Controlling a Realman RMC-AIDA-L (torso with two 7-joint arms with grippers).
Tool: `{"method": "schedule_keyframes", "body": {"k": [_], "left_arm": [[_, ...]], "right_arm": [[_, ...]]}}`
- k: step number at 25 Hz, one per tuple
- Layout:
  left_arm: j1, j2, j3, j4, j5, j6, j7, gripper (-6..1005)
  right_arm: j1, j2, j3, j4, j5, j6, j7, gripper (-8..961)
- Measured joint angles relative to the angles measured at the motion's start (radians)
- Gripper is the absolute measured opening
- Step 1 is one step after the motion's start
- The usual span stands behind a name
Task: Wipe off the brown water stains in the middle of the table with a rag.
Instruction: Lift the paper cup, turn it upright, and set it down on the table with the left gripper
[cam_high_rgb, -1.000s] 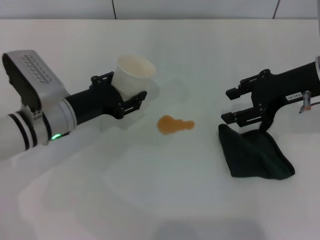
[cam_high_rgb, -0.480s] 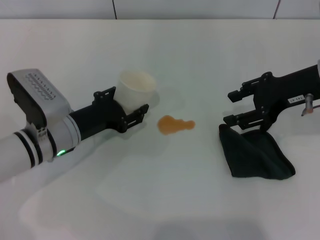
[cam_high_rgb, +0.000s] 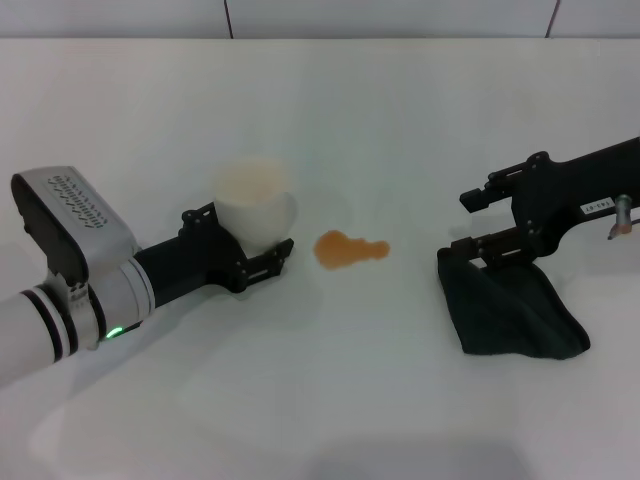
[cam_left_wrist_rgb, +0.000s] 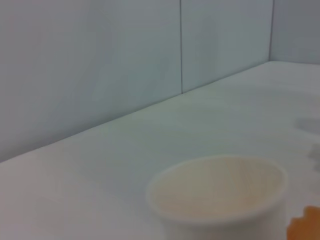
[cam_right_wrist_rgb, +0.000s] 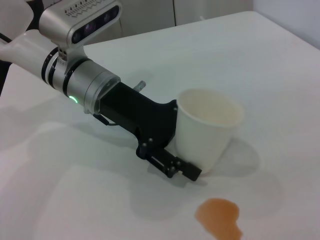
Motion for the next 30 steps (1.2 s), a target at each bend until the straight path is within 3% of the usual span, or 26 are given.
{"method": "schedule_keyframes", "body": {"k": [8, 13, 30], "left_arm": [[-0.002, -0.001, 0.007, -0.001, 0.001, -0.001, -0.005, 837], [-0.002, -0.001, 0.007, 0.002, -0.004, -0.008, -0.003, 884], [-0.004, 0.006, 0.0, 0.042, -0.011, -0.007, -0.035, 885]], "right_arm": [[-0.011, 0.001, -0.003, -0.003, 0.0, 0.0, 0.0, 647], [-0.011, 0.001, -0.003, -0.005, 0.0, 0.0, 0.0, 647], [-0.003, 0.001, -0.009, -0.005, 0.0, 0.007, 0.005, 647]]}}
